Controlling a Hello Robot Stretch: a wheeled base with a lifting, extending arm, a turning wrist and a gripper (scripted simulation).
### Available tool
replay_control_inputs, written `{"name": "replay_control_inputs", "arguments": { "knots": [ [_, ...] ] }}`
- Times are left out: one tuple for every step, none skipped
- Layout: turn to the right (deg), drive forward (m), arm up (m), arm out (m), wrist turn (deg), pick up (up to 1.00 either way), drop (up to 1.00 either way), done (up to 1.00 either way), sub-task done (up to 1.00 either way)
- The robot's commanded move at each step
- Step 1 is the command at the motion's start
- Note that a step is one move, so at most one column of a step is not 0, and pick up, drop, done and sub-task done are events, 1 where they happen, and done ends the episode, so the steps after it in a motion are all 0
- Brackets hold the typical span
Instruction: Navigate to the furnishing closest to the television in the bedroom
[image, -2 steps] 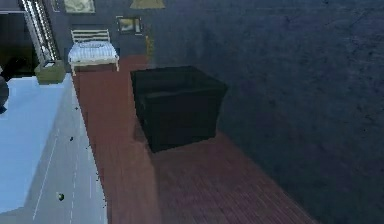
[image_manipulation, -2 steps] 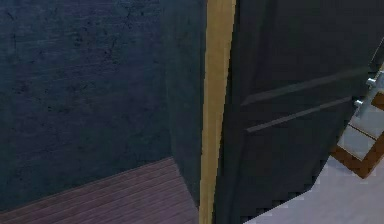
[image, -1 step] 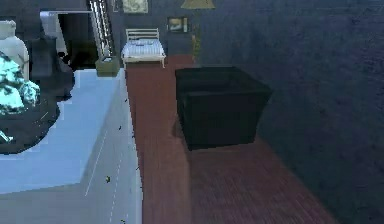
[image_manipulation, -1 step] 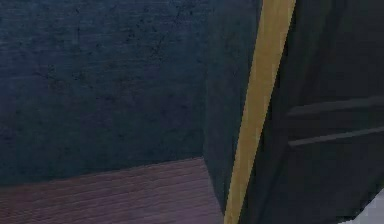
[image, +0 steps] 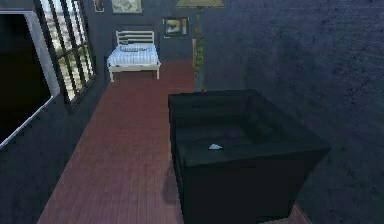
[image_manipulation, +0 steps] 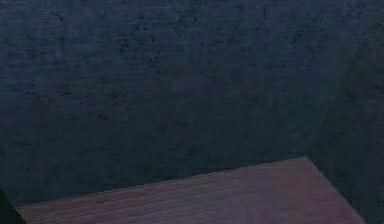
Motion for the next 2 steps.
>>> {"name": "replay_control_inputs", "arguments": {
  "knots": [
    [-9.0,0.00,0.00,0.00,0.0,0.00,0.00,0.00,0.00],
    [0.0,0.15,0.00,0.00,0.0,0.00,0.00,0.00,0.00]
  ]
}}
